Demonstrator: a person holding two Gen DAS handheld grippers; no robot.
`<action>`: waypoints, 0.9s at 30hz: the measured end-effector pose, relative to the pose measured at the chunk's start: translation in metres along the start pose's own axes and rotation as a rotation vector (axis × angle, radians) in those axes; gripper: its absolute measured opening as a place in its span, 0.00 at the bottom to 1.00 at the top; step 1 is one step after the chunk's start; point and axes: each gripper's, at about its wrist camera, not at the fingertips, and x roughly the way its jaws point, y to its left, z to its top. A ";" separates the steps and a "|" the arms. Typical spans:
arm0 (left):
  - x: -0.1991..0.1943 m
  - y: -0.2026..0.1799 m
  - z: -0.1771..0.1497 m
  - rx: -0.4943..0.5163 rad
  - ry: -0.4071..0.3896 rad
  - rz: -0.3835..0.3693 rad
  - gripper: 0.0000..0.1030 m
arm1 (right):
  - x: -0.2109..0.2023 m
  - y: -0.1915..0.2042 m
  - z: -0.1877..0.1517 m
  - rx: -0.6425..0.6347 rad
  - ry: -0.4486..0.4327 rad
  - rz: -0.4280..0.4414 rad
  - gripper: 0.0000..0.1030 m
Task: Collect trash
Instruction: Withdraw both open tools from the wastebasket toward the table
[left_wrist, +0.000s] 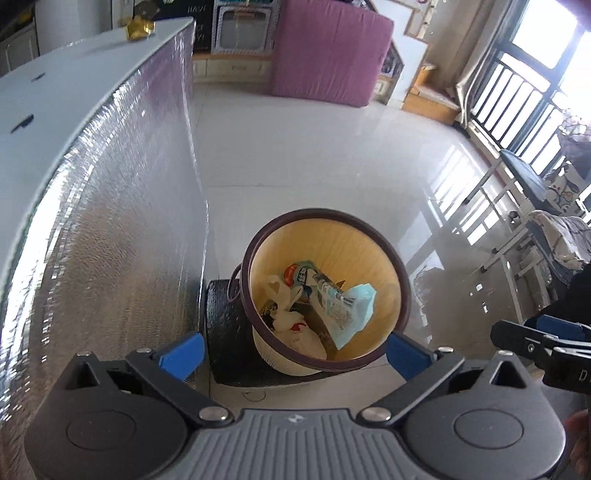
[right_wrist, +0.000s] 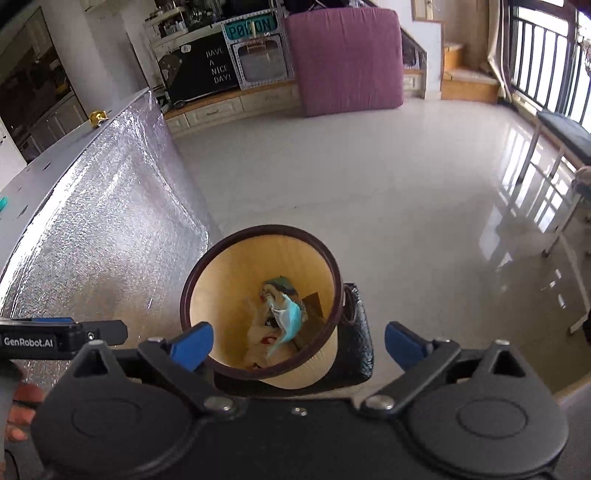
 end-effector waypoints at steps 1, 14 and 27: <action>-0.004 0.000 -0.001 0.002 -0.008 -0.003 1.00 | -0.005 0.002 -0.001 -0.008 -0.006 -0.012 1.00; -0.057 0.011 -0.021 0.007 -0.098 -0.043 1.00 | -0.051 0.016 -0.014 -0.025 -0.081 -0.053 1.00; -0.124 0.033 -0.036 0.007 -0.234 -0.072 1.00 | -0.099 0.046 -0.024 -0.070 -0.177 -0.032 1.00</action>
